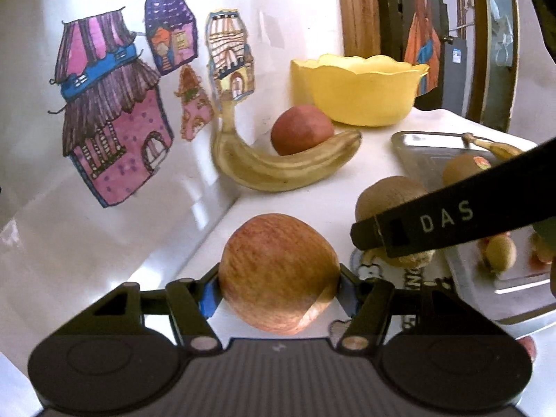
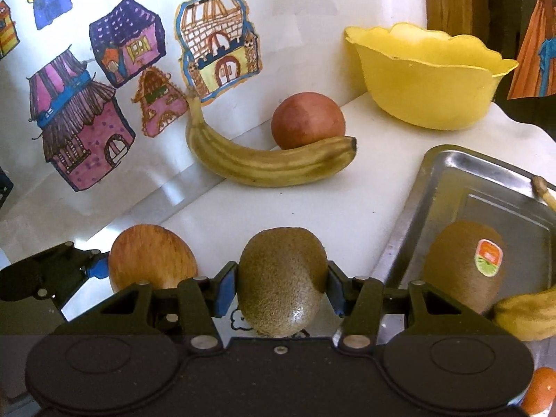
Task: Organize fruits
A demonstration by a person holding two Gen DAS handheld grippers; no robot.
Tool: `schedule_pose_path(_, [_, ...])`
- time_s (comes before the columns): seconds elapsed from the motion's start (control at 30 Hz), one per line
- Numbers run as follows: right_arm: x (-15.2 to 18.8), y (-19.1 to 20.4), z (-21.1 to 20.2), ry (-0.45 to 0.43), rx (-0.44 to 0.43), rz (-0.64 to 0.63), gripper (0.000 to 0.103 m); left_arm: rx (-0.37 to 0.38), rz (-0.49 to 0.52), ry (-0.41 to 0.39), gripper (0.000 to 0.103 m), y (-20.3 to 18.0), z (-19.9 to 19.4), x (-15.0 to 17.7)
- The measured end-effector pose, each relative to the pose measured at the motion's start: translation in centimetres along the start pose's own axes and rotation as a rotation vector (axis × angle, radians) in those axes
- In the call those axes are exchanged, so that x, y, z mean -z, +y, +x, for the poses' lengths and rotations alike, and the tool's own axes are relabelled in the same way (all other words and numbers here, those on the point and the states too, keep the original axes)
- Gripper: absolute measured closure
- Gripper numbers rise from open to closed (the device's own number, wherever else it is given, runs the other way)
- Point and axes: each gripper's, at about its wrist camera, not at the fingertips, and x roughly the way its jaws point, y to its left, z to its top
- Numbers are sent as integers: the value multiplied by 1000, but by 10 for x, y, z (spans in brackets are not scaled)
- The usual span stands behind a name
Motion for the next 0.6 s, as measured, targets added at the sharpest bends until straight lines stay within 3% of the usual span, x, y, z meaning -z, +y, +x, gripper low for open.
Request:
schedule_pose_path(0.37, [14, -15, -45, -113, 8, 36, 49, 37, 14, -39, 34, -19, -15, -4])
schedule_pose_path(0.6, [24, -40, -75, -149, 63, 92, 49, 107, 52, -78, 34, -46, -23, -17])
